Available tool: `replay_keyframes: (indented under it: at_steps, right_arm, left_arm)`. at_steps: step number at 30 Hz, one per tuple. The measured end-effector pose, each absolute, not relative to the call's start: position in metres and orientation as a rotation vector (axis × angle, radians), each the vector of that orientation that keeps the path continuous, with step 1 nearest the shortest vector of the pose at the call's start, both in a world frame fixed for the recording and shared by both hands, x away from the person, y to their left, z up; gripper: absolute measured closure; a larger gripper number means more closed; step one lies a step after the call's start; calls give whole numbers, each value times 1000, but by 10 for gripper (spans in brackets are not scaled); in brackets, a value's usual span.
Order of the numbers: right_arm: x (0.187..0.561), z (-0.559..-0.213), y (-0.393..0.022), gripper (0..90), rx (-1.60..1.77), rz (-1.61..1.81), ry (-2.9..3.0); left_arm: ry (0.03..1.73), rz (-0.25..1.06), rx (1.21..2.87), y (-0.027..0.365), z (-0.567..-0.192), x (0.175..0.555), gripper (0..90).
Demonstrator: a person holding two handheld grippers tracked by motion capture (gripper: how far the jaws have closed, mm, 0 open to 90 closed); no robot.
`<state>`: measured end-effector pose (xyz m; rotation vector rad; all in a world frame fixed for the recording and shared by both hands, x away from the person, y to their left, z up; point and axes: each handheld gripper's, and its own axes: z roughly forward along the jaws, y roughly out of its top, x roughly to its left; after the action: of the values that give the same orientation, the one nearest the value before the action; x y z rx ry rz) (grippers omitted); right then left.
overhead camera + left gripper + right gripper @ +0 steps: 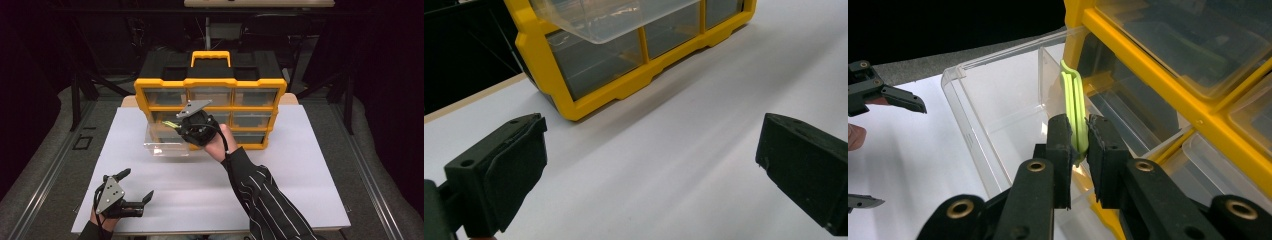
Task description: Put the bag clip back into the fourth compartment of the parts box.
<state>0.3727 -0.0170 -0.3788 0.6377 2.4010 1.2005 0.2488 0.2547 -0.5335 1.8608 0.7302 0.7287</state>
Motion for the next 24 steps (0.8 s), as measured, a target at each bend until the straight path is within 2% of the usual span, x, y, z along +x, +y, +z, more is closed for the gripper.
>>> replay_keyframes:
  at_steps: [14, 16, 17, 19, 22, 23, 24]
  right_arm:
    - [373, -382, -11, 799, 617, 1176, 2431]
    - [374, -382, -11, 778, 622, 1196, 2427]
    - [374, -382, -12, 730, 630, 1205, 2425]
    - [375, -381, -14, 551, 646, 1237, 2420]
    - [376, -379, -19, 360, 678, 1247, 2412]
    - [376, -379, -21, 303, 686, 1246, 2414]
    - [375, -378, -23, 295, 692, 1253, 2416]
  left_arm:
    - [726, 725, 1867, 254, -534, 249, 2]
    - [725, 723, 1869, 254, -534, 249, 2]
    - [725, 723, 1869, 254, -534, 249, 2]
    - [724, 723, 1869, 254, -533, 249, 2]
    - [725, 724, 1870, 254, -533, 249, 2]
    - [725, 723, 1870, 254, -533, 249, 2]
    - [722, 721, 1869, 254, -533, 249, 2]
